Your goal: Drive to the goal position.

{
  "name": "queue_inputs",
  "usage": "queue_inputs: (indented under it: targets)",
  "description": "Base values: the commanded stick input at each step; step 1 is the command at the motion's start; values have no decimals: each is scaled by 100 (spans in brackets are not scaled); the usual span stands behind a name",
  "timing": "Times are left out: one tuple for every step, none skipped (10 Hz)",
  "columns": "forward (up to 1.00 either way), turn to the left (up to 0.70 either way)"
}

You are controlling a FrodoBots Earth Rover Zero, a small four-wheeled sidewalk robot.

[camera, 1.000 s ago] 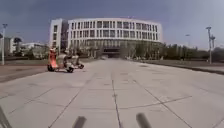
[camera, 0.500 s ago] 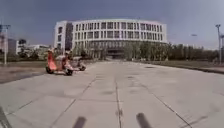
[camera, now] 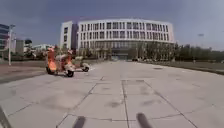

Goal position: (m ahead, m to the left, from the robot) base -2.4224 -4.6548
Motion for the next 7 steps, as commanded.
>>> queue_inputs:
  targets:
    - [100, 0]
    - [100, 0]
    - [100, 0]
    - [100, 0]
    - [100, 0]
    - [100, 0]
    - [100, 0]
